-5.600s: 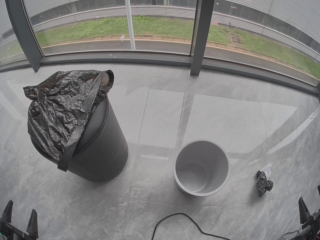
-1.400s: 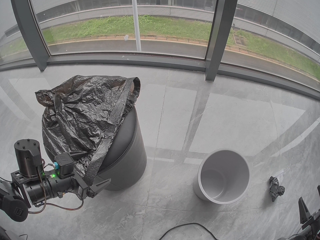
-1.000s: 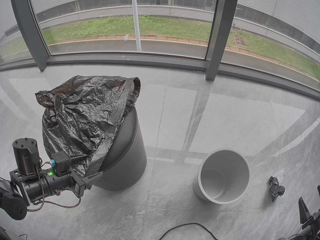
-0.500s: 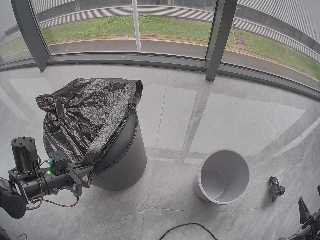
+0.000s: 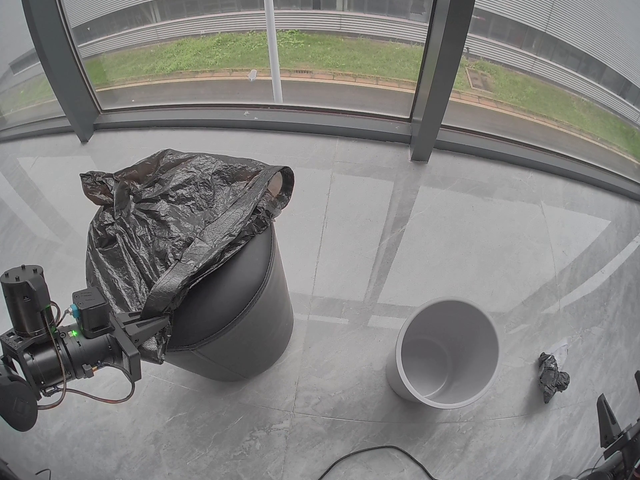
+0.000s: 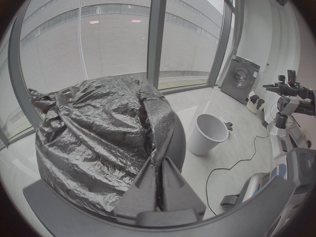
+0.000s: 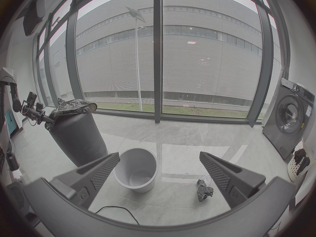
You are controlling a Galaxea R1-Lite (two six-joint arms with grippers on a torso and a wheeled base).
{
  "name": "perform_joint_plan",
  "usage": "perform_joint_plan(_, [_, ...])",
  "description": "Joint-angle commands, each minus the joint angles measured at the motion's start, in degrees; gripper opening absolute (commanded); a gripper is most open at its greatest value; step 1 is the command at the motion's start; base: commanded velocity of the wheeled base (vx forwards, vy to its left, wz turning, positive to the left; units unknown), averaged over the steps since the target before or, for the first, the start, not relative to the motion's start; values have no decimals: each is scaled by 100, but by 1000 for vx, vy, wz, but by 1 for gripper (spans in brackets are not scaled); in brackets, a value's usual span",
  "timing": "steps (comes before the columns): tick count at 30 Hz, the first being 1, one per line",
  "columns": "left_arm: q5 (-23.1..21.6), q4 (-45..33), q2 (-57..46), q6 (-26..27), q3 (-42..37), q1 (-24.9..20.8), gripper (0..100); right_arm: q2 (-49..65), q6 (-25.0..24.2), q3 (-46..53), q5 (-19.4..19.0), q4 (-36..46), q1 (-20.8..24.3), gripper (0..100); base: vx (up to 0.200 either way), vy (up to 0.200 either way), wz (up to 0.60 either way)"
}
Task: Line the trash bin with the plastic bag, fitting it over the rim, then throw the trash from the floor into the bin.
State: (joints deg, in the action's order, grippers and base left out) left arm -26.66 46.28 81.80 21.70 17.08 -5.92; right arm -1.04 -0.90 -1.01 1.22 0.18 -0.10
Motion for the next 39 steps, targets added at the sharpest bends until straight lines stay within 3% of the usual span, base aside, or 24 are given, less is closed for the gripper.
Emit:
perform_joint_plan(1, [-23, 4, 99, 62, 41, 364, 0, 16, 2, 92, 1, -1, 10, 100, 0, 0, 0])
perform_joint_plan(4, [-23, 13, 249, 221, 111, 390, 0, 7, 2, 84, 1, -1, 10, 100, 0, 0, 0])
perform_joint_plan(5, [-32, -5, 266, 265, 94, 399, 100, 16, 2, 84, 1, -1, 10, 100, 0, 0, 0])
perform_joint_plan(29, [-243, -5, 55, 265, -170, 443, 100, 68, -6, 92, 1, -1, 1, 100, 0, 0, 0])
perform_joint_plan(34, [-287, -5, 91, 54, -187, 830, 100, 68, -6, 84, 1, -1, 1, 100, 0, 0, 0])
perform_joint_plan(39, [-287, 4, 152, 98, -319, 900, 100, 68, -6, 84, 1, -1, 1, 100, 0, 0, 0])
